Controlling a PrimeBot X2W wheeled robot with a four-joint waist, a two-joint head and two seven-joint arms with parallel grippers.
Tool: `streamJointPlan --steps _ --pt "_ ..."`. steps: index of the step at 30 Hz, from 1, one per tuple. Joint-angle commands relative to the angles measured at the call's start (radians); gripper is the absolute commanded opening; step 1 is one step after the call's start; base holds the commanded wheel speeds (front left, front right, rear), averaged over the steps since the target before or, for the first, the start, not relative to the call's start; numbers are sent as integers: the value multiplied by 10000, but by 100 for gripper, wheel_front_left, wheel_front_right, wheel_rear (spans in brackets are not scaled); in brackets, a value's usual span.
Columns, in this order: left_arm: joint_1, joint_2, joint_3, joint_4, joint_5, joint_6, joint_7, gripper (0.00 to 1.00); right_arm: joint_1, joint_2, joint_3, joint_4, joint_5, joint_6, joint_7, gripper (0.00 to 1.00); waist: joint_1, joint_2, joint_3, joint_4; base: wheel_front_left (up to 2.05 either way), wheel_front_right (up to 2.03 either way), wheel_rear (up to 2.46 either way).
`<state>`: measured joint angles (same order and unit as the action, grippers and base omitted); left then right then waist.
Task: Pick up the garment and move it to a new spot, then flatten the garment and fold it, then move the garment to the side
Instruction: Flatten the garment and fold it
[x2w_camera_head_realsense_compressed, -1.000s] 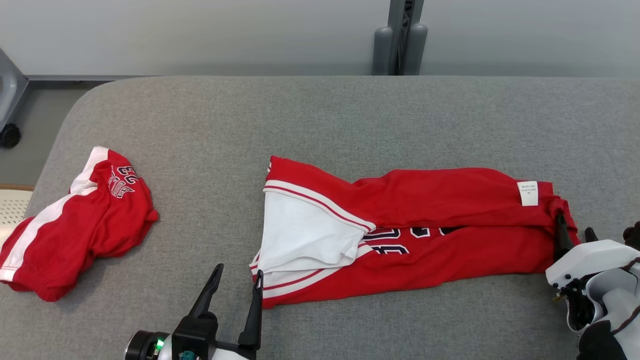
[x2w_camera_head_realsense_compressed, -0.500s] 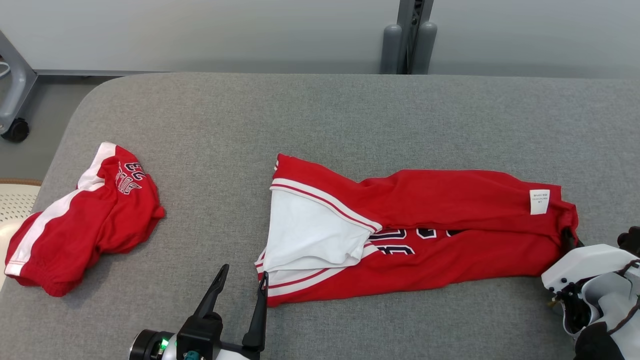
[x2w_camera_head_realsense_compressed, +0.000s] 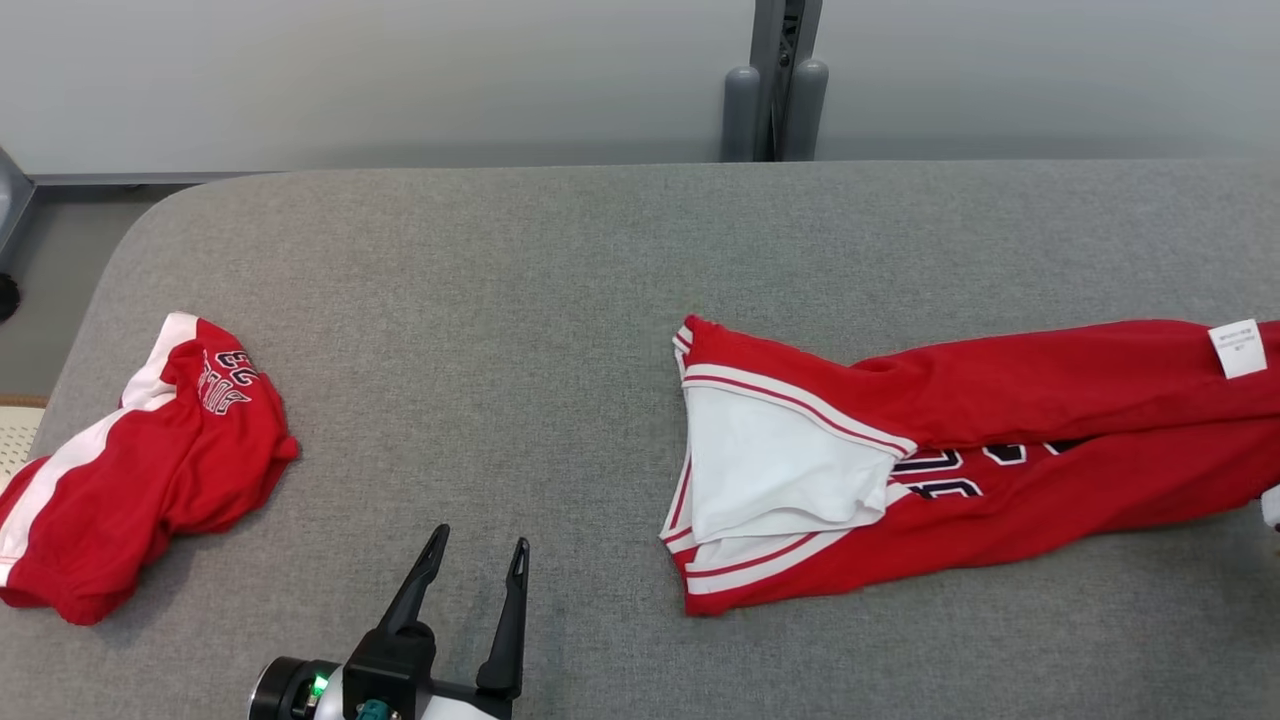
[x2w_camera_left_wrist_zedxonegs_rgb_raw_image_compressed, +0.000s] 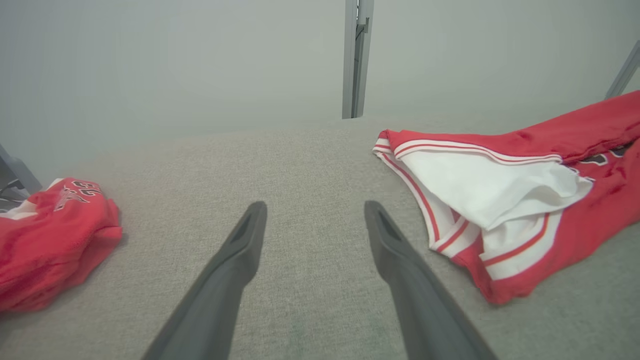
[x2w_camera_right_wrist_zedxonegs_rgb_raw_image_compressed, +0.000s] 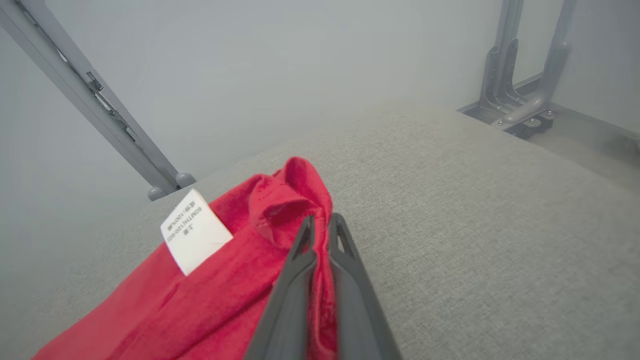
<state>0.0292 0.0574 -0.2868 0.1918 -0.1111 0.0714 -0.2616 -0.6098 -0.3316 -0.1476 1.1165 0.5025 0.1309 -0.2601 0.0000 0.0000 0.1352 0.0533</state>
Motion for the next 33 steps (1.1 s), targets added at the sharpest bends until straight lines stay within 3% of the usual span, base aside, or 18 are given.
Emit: streamJointPlan --steps 1,6,14,21,29,33 --pt "-34 58 66 -5 12 -51 -40 100 26 -75 92 -105 -51 -3 -78 0 0 0 -60 -67 0 0 0" --pt "-74 41 143 53 -91 -55 -40 100 83 203 860 -764 41 -3 86 0 0 0 -220 -129 0 0 0" --pt "168 18 191 211 -173 -77 -40 100 945 1378 2434 -3020 710 -3 711 0 0 0 -581 0 0 0 0" --pt "193 1 92 263 -234 -102 -40 100 1750 2272 3277 -4735 566 -3 1305 0 0 0 -748 335 0 0 0" --pt "209 -23 77 327 -326 -103 -40 100 2325 2771 3738 -5328 174 -3 1440 0 0 0 -794 834 0 0 0" --pt "210 -27 69 312 -303 -109 -40 100 2397 2791 4442 -5306 752 -3 1182 0 0 0 -846 1059 0 0 0"
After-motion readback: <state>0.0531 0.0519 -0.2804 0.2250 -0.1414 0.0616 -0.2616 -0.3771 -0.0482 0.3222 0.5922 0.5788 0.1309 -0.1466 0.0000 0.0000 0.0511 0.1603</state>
